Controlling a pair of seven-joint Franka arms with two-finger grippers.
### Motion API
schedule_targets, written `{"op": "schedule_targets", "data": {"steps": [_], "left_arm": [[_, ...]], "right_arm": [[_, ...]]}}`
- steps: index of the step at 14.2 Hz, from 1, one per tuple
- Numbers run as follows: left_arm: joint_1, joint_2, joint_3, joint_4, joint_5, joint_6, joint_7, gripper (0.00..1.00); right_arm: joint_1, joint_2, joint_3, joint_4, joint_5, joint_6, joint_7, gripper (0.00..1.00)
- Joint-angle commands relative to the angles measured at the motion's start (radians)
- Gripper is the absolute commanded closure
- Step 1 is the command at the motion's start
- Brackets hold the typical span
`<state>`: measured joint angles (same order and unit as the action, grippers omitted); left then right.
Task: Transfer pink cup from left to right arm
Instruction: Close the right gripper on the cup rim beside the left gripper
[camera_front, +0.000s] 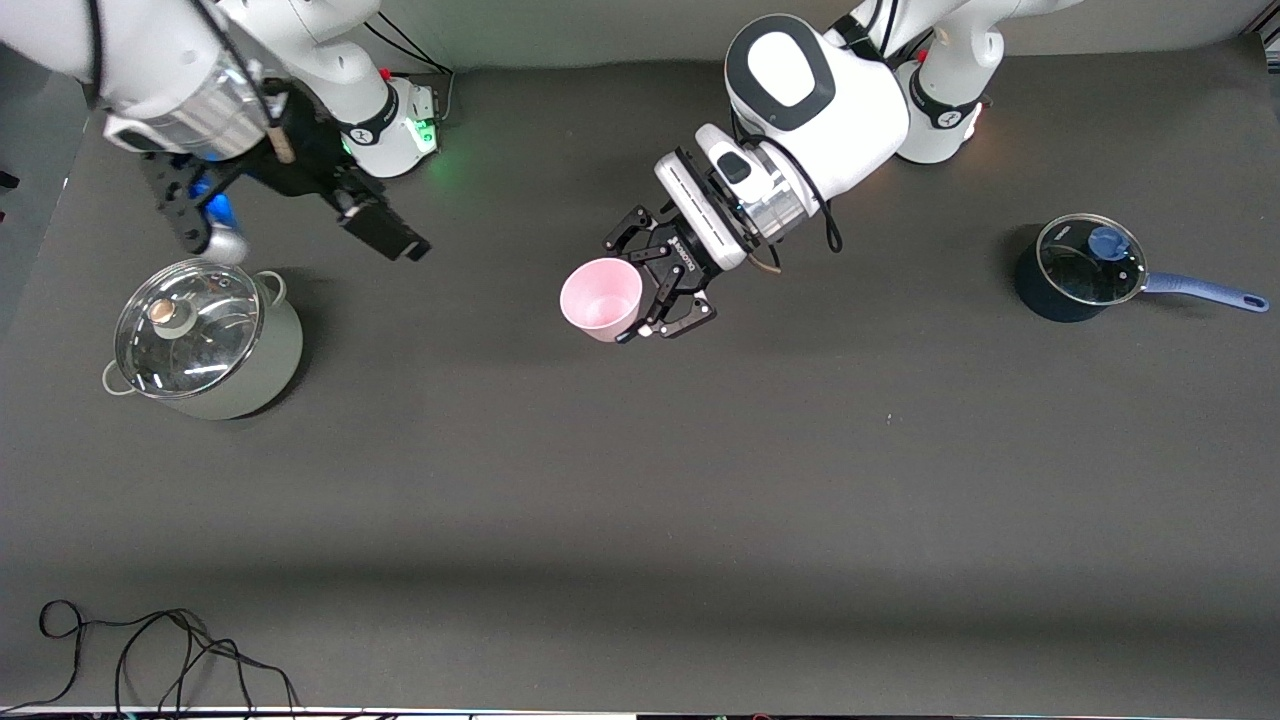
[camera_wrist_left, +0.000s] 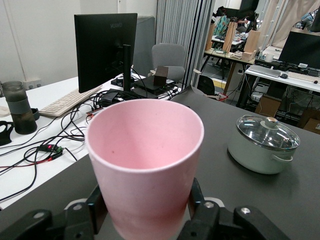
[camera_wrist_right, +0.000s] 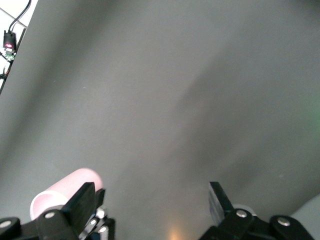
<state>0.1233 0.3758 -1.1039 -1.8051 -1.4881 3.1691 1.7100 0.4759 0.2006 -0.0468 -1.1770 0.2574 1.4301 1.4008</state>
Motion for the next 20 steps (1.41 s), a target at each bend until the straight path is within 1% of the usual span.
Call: {"op": "schedule_targets", "data": {"steps": [1,2,4,8,10,13,20], "left_arm": [[-0.02,-0.008,0.013,0.013,-0.015,0.014,-0.012,0.66],[-0.019,-0.008,0.013,0.013,-0.015,0.015,-0.012,0.67],[-0.019,-0.009,0.013,0.013,-0.015,0.017,-0.012,0.67],[-0.02,-0.008,0.013,0.013,-0.011,0.035,-0.01,0.66],[-0.02,-0.005,0.013,0.013,-0.012,0.035,-0.01,0.66],[-0.02,-0.005,0.013,0.013,-0.014,0.035,-0.01,0.66],[-0.022,-0.003,0.013,0.012,-0.014,0.048,-0.01,0.66]], "right_arm": [[0.059,0.12,-0.011,0.143,0.022,-0.014,0.05,0.0],[0.079,0.137,-0.011,0.151,0.022,-0.01,0.044,0.0],[0.118,0.16,-0.011,0.154,0.022,0.041,0.044,0.0],[0.145,0.186,-0.011,0.155,0.013,0.115,0.026,0.0],[0.158,0.191,-0.011,0.155,0.008,0.115,-0.029,0.0],[0.176,0.204,-0.011,0.154,0.006,0.113,-0.036,0.0],[0.178,0.221,-0.013,0.146,-0.003,0.109,-0.06,0.0]]}}
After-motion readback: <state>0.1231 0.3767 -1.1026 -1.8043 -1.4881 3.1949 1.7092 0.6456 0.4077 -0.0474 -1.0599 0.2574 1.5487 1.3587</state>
